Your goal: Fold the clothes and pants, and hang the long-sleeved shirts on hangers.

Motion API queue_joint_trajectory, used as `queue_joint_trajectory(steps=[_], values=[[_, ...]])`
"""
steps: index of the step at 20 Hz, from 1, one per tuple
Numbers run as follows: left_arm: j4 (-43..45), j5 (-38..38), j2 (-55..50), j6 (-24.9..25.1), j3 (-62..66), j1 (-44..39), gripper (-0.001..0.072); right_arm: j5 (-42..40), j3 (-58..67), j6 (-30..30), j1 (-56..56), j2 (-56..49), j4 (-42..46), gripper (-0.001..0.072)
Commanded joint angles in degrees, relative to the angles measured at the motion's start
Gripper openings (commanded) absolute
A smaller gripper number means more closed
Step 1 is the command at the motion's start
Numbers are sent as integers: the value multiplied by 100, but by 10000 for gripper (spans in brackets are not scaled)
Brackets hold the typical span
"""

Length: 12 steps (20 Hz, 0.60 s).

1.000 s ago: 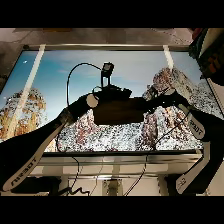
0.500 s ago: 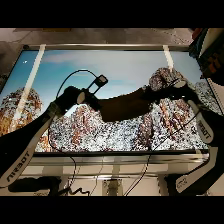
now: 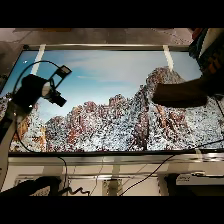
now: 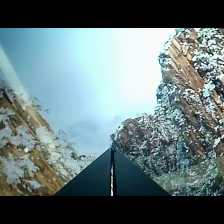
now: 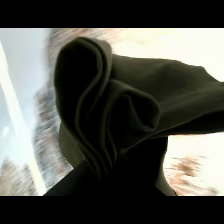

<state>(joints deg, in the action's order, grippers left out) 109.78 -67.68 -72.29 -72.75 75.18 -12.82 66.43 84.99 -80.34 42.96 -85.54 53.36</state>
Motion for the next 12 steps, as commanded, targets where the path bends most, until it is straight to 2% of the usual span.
queue_joint_trajectory(steps=[1,4,8,10,11,12], values=[[96,-140,446,-59,-2,221,13,551,-28,-1001,1510,232,1250,12],[26,-142,551,-66,-2,219,14,675,-343,-1965,2413,337,1834,11],[-98,-140,546,-409,-2,214,14,254,-1259,-3093,2966,772,2669,11],[-96,-140,546,-446,-2,214,14,197,-1532,-3392,3073,791,2750,20],[-96,-140,546,-444,-2,214,14,197,-1624,-3517,3097,787,2761,108],[-96,-140,546,-444,-2,214,14,205,-1668,-3641,3095,787,2791,352]])
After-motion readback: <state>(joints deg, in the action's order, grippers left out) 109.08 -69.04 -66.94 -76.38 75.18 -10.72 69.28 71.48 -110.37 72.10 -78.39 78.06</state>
